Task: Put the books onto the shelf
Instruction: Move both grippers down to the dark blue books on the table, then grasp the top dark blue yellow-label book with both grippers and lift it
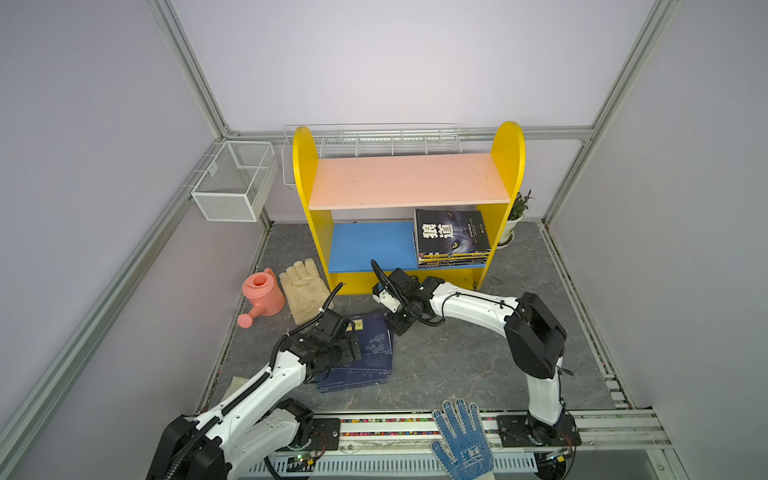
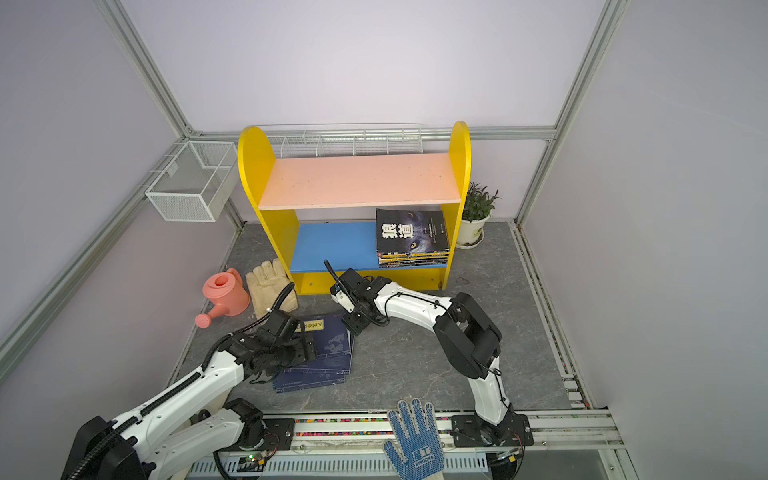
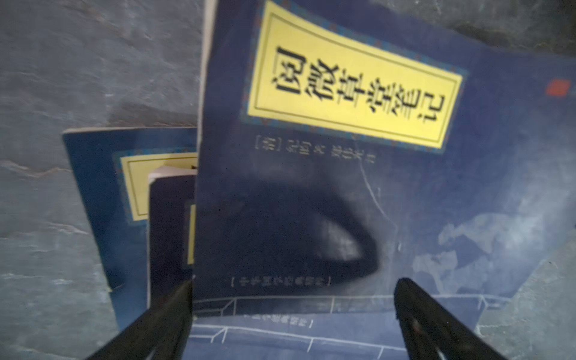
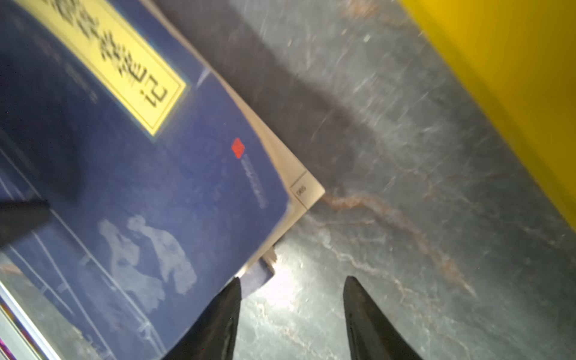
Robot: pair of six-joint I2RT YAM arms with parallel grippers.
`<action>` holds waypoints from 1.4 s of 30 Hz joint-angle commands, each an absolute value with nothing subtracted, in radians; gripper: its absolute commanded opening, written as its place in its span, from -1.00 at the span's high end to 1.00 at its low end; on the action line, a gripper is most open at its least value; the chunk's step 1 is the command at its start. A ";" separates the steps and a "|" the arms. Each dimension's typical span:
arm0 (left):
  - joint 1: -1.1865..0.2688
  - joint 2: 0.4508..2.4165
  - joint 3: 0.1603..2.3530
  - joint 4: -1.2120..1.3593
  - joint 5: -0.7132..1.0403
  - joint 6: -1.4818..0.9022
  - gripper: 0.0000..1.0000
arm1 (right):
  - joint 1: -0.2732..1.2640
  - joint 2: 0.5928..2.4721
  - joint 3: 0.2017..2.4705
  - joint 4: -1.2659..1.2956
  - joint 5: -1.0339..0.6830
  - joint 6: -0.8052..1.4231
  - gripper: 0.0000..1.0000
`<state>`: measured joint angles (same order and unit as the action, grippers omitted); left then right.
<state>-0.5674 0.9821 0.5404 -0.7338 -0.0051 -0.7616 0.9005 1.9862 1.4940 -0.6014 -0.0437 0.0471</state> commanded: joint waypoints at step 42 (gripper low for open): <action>-0.539 0.979 0.536 -0.677 -0.074 -0.769 -0.75 | 0.842 2.080 1.534 -0.588 -0.425 0.064 0.03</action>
<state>-0.5476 0.9684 0.5411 -0.6853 -0.0422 -0.7593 0.8337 2.0544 1.5082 -0.5789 -0.3897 0.0891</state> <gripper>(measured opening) 0.879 0.488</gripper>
